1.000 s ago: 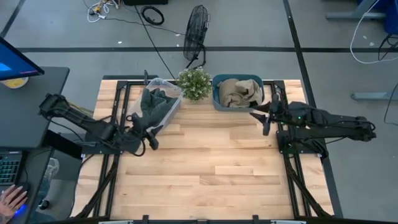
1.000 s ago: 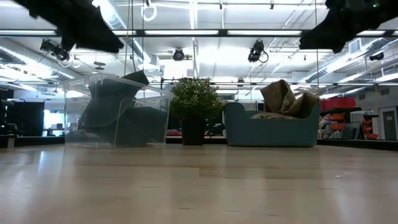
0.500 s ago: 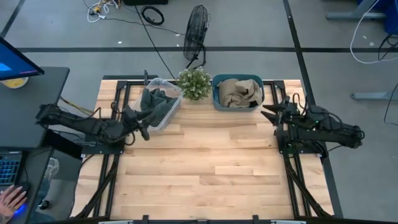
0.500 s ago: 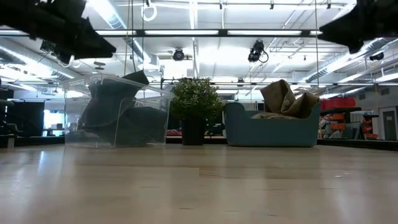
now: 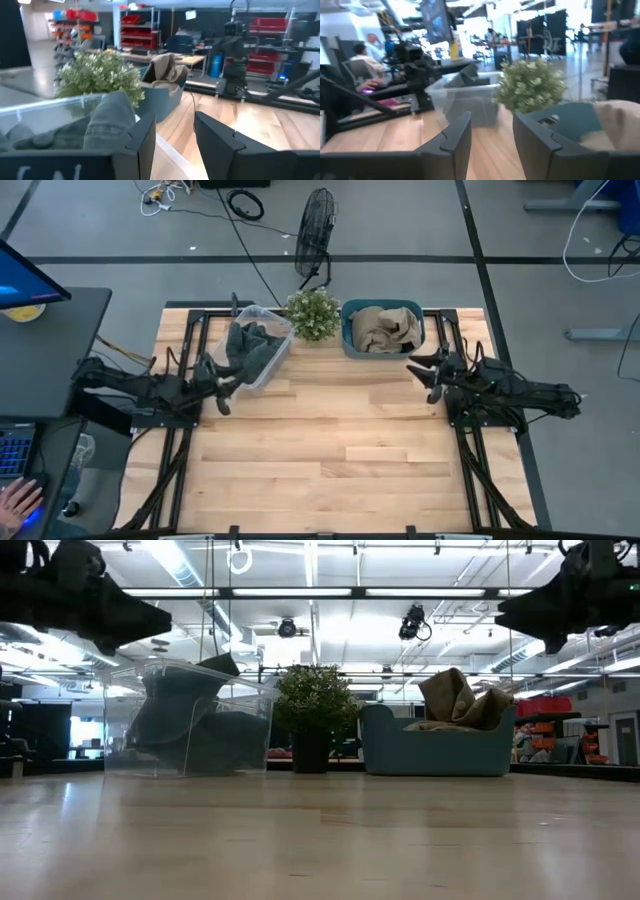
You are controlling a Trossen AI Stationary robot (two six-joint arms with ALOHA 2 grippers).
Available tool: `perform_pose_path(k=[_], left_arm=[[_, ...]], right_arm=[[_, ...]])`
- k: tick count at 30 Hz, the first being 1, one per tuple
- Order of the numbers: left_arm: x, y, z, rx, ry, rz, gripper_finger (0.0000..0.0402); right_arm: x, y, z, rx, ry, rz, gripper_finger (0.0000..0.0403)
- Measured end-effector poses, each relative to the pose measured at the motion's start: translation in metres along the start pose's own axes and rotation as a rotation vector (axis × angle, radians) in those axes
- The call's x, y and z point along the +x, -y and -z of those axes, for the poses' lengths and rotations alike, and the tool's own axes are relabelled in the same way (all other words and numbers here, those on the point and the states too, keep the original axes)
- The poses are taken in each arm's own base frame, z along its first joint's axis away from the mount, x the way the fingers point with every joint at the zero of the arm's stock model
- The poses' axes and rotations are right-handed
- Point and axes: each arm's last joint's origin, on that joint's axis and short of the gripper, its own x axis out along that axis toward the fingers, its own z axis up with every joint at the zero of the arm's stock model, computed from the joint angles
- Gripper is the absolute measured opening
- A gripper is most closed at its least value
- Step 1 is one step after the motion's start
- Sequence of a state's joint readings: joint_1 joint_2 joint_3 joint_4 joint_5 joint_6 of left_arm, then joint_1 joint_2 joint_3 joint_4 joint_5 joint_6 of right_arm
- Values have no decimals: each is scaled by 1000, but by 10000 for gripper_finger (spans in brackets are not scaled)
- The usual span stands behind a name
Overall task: Pick & Place hat
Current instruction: Return to Home Position
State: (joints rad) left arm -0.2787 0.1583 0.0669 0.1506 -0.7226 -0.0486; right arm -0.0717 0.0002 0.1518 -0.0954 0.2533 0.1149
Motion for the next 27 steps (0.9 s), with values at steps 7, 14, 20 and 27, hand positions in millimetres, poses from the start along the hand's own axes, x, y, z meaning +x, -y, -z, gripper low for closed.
perform_pose_path(k=[7, 14, 20, 27], left_arm=[[-4, -4, 8, 50, 41, 13, 139], [-7, -6, 10, 52, 49, 35, 139], [-7, -1, 13, 89, 33, 184, 139], [-7, -1, 14, 112, 17, 197, 139]], right_arm=[[6, -1, 17, -12, 20, -40, 146], [9, -1, 33, 7, -9, -71, 146], [9, -2, 34, 9, -18, -122, 146], [9, -2, 35, -10, -25, -130, 146]])
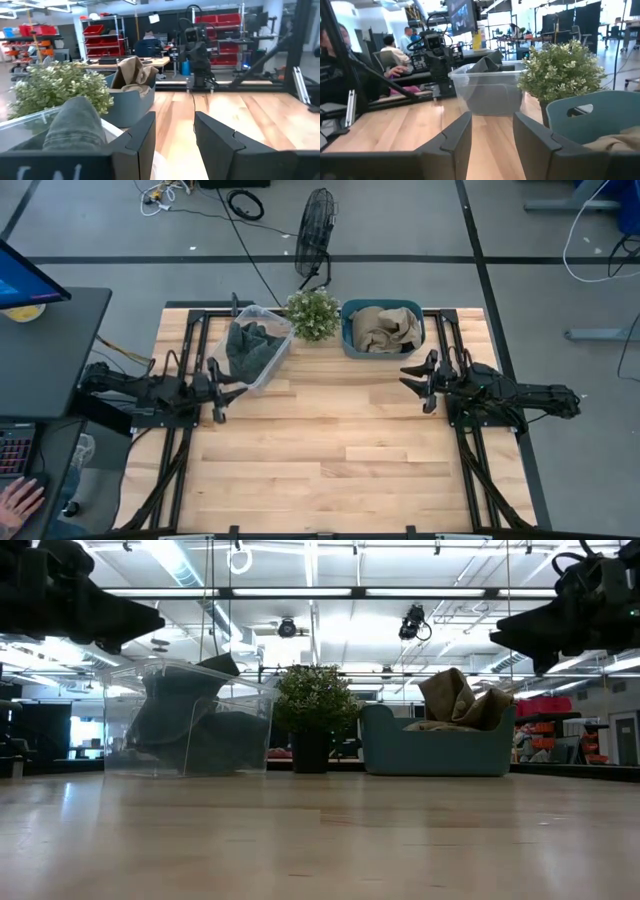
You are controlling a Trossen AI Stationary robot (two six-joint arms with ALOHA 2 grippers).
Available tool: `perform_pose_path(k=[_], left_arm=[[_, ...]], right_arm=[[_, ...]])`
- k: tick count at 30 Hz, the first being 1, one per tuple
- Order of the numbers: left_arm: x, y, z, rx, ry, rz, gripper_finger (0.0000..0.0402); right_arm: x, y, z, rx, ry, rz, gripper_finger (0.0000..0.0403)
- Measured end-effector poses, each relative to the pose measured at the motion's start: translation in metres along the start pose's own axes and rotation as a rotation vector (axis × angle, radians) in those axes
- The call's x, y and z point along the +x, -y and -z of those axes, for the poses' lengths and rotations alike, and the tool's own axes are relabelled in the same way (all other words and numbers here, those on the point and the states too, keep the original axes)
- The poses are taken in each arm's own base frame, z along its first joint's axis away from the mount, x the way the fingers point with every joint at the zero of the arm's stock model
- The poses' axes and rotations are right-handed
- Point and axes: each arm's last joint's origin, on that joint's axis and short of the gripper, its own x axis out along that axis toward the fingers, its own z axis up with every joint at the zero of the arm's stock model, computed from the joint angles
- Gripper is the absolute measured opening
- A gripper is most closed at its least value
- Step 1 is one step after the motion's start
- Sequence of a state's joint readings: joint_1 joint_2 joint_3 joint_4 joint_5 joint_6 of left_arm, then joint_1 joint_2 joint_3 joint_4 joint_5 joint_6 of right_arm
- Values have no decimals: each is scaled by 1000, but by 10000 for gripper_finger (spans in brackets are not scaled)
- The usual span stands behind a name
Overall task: Pick & Place hat
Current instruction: Return to Home Position
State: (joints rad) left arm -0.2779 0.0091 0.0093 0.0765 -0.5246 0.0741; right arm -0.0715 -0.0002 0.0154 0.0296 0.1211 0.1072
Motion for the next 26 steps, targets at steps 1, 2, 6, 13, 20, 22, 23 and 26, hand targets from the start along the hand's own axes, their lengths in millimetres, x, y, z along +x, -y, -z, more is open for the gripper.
perform_pose_path(k=[1, 2, 6, 13, 20, 22, 23, 26], left_arm=[[0, 0, 0, 14, -2, 8, 139], [0, 0, 0, 22, -4, 11, 139], [1, 1, 2, 27, -16, 16, 139], [1, 1, 2, -23, -23, 18, 139], [1, 2, 1, -31, -9, 21, 139], [1, 2, 1, -31, -8, 21, 139], [1, 1, 1, -32, -6, 20, 139], [1, 1, 1, -33, -5, 20, 139]], right_arm=[[0, 0, 0, -11, 0, -2, 146], [0, 0, 0, -16, -1, -3, 146], [0, 0, 0, -15, -2, -6, 146], [0, 0, 0, -15, -2, -6, 146], [0, 0, 0, -15, -2, -6, 146], [0, 0, 0, -15, -2, -6, 146], [0, 0, 0, -15, -2, -6, 146], [0, 0, 0, -15, -2, -6, 146]])
